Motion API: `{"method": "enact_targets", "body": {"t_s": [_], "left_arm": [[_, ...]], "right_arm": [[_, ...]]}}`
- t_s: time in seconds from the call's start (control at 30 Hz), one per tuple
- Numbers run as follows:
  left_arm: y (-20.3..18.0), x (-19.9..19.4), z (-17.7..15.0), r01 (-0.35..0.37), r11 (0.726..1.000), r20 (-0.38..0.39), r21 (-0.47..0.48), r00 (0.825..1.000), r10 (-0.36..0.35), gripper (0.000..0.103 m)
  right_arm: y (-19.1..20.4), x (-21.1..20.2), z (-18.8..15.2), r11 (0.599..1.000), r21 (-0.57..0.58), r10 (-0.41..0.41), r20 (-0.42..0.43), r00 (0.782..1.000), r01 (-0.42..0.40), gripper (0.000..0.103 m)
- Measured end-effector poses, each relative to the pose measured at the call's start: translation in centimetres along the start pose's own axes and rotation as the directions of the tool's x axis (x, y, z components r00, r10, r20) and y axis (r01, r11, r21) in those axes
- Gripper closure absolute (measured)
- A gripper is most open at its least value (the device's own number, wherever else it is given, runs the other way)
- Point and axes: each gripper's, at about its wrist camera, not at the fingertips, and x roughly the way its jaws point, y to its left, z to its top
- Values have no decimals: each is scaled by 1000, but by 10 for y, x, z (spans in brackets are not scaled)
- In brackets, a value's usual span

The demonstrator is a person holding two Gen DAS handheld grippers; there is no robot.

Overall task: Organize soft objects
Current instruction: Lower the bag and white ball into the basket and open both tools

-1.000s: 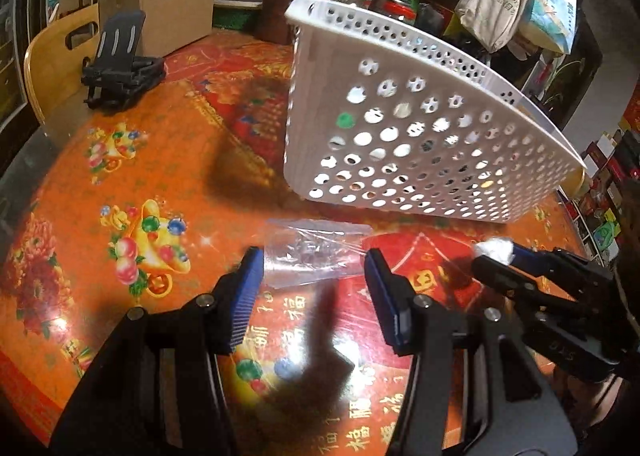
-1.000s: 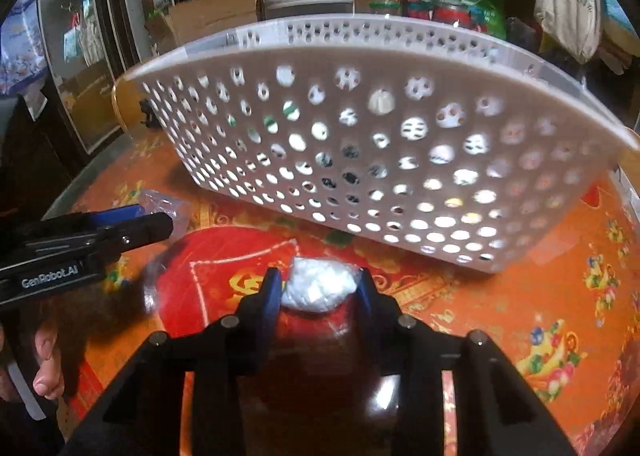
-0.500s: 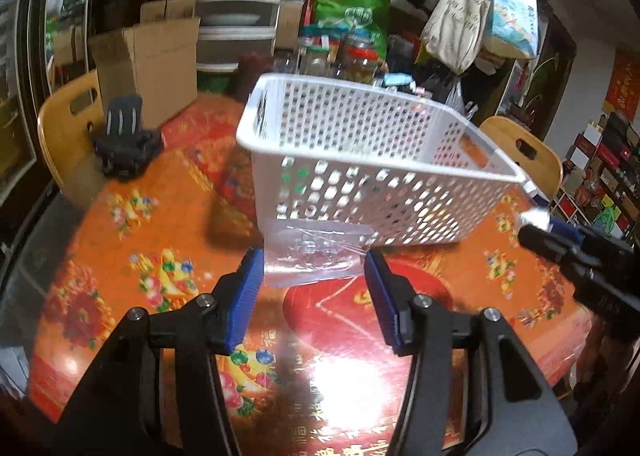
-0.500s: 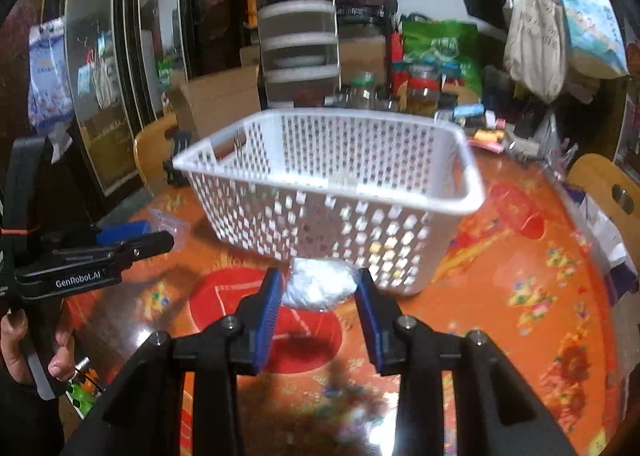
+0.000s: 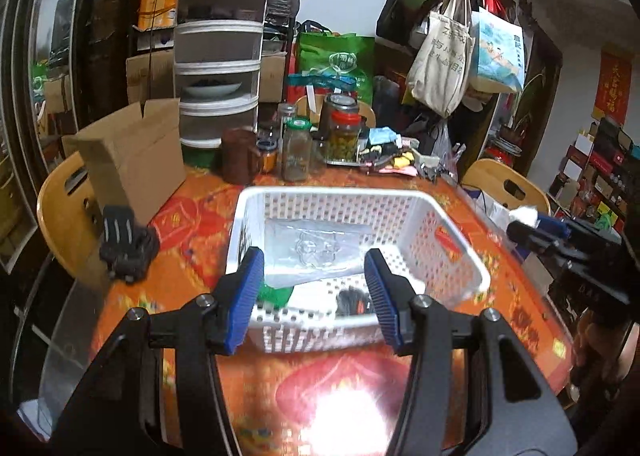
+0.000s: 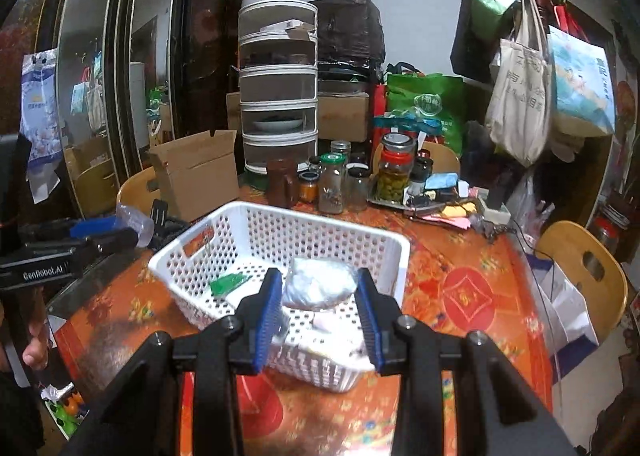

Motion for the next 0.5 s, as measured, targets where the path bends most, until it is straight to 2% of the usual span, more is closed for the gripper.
{"method": "enact_targets", "body": {"t_s": [0.13, 0.27, 0.37, 0.5], "left_arm": [[-7, 20, 30, -15, 1000, -28, 3, 999, 15, 53], [-12, 64, 43, -14, 1000, -119, -4, 993, 13, 53], [-10, 107, 42, -42, 999, -206, -5, 978, 40, 53], [-3, 165, 22, -63, 998, -331, -23, 942, 52, 53]], "right_arm": [[-6, 16, 22, 999, -5, -32, -8, 999, 32, 67], [-11, 50, 33, 999, -3, -46, -77, 996, 46, 67], [-15, 87, 32, 998, -9, -55, -166, 985, 54, 67], [-22, 135, 20, 999, 19, -33, -294, 955, 40, 67]]}}
